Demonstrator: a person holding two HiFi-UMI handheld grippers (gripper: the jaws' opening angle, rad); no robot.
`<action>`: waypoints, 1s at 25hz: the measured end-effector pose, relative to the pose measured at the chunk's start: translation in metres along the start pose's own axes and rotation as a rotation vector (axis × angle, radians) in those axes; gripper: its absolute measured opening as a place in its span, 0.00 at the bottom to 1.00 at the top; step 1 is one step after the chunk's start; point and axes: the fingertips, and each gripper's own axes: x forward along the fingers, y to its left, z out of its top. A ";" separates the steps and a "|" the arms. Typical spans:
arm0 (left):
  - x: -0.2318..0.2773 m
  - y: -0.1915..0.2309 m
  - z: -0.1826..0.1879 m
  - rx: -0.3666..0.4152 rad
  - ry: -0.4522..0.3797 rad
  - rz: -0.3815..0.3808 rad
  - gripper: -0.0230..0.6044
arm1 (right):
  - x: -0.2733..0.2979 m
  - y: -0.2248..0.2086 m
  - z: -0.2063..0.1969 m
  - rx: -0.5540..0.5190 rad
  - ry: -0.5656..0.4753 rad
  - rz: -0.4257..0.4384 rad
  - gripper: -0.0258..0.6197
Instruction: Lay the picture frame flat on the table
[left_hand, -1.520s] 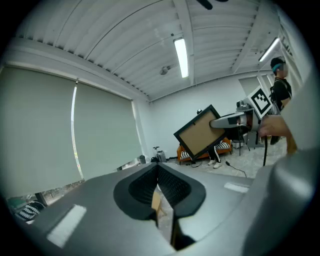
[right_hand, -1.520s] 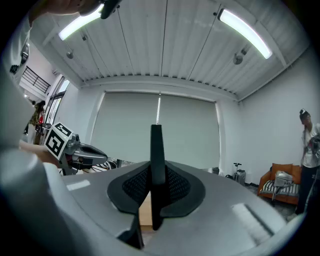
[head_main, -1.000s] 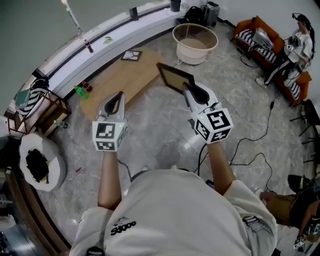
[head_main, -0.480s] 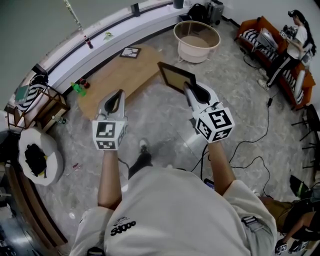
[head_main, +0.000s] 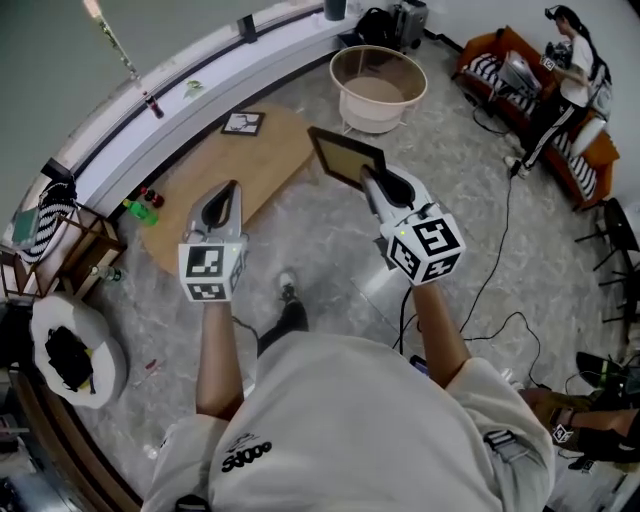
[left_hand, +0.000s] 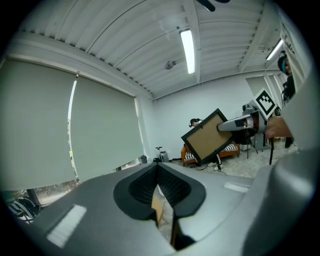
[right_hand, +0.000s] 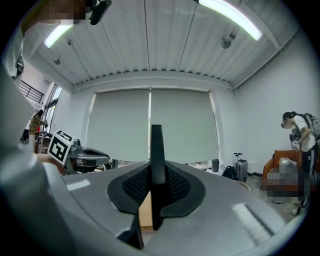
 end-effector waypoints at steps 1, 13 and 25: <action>0.012 0.009 0.002 0.003 -0.005 -0.005 0.05 | 0.012 -0.004 0.003 0.005 -0.003 -0.005 0.11; 0.116 0.097 0.014 0.027 -0.017 -0.075 0.05 | 0.131 -0.032 0.026 0.038 0.000 -0.038 0.11; 0.178 0.143 0.003 0.011 -0.006 -0.113 0.05 | 0.208 -0.048 0.028 0.058 0.006 -0.054 0.11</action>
